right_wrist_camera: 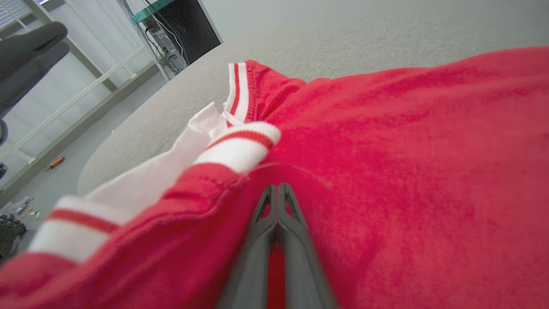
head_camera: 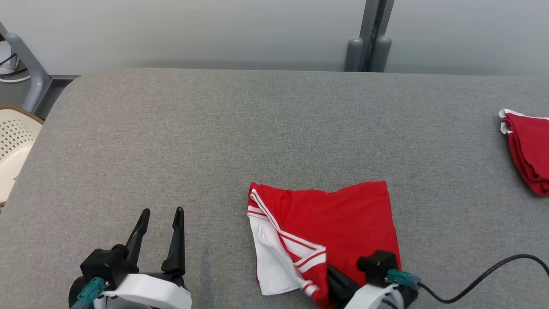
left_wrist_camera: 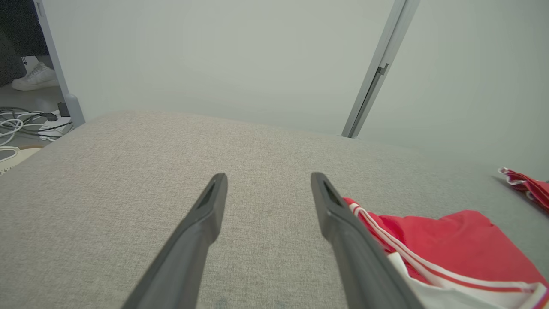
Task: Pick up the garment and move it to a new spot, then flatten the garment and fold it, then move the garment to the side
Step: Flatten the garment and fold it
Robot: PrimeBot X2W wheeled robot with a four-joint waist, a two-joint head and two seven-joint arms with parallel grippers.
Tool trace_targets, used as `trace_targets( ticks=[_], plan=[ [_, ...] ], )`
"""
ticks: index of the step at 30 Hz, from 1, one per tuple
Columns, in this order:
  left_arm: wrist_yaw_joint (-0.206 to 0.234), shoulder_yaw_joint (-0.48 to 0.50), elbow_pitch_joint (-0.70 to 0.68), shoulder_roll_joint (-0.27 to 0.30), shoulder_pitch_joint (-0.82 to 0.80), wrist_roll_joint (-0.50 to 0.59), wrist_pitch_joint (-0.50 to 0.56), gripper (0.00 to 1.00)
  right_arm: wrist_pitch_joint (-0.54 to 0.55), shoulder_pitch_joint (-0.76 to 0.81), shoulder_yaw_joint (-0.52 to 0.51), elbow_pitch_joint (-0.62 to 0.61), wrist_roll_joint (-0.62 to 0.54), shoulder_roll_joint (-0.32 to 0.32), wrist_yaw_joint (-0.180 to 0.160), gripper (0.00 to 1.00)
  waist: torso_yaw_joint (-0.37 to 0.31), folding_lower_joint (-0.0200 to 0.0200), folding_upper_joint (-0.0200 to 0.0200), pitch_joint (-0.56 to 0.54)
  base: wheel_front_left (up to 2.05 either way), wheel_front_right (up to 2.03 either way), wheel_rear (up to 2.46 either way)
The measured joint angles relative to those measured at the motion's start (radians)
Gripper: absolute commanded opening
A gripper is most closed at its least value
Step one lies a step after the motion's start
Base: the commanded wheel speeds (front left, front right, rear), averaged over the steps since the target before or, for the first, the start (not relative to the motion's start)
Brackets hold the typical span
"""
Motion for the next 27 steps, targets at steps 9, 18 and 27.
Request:
trace_targets(
  ticks=[9, 18, 27],
  plan=[
    [0.004, 0.007, -0.002, 0.003, -0.005, -0.001, 0.0, 1.0, -0.007, -0.093, 0.239, 0.047, 0.021, 0.003, 0.0, 0.0, 0.005, 0.0, 0.0, 0.003, 0.0, 0.0, 0.0],
    [0.004, 0.009, -0.005, -0.001, -0.008, 0.0, 0.0, 1.0, -0.035, -0.141, 0.146, 0.036, 0.051, -0.021, 0.0, 0.0, -0.009, 0.0, 0.0001, 0.006, 0.0, 0.0, 0.0],
    [-0.008, 0.009, -0.017, -0.018, -0.027, 0.033, -0.002, 1.0, -0.039, -0.051, -0.276, -0.218, -0.165, -0.03, 0.0, 0.36, -0.046, 0.0, 0.0, -0.002, 0.0, 0.0, 0.0]
  ],
)
